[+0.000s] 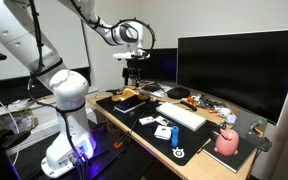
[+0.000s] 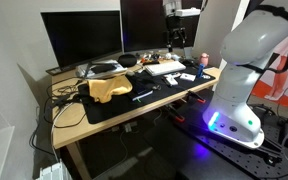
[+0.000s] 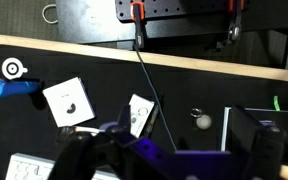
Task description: Press the top of the blue object
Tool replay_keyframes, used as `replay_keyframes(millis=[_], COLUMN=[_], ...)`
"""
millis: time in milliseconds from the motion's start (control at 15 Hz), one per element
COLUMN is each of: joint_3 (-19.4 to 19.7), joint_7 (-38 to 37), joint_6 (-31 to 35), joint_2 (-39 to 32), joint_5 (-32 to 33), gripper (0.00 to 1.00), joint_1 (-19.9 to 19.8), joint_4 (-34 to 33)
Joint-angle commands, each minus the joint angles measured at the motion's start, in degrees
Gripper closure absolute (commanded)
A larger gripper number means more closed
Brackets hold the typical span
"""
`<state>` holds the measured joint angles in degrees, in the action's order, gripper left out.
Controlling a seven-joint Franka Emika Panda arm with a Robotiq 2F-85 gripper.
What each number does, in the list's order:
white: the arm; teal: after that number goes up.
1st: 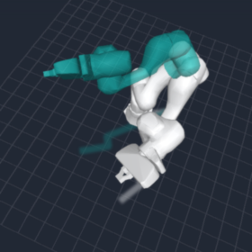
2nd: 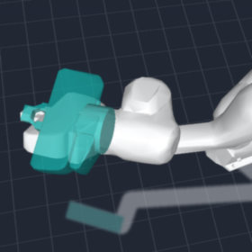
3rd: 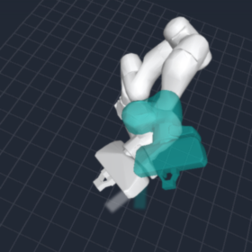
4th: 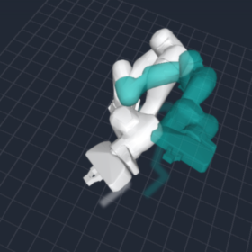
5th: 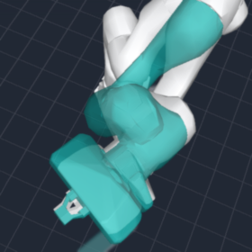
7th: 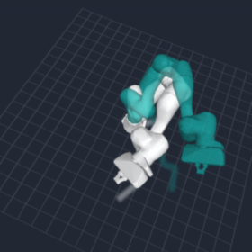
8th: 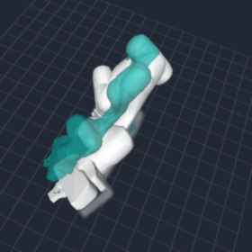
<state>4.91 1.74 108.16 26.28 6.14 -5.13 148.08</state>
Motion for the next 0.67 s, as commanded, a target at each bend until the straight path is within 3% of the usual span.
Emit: replay_keyframes(millis=[0, 600], joint_3=[1.55, 5.79], joint_7=[-1.38, 1.51], joint_6=[2.4, 14.56], joint_2=[0.12, -1.06], joint_5=[0.52, 5.56], gripper=[0.0, 0.0], joint_1=[-2.33, -7.08], joint_4=[1.67, 4.62])
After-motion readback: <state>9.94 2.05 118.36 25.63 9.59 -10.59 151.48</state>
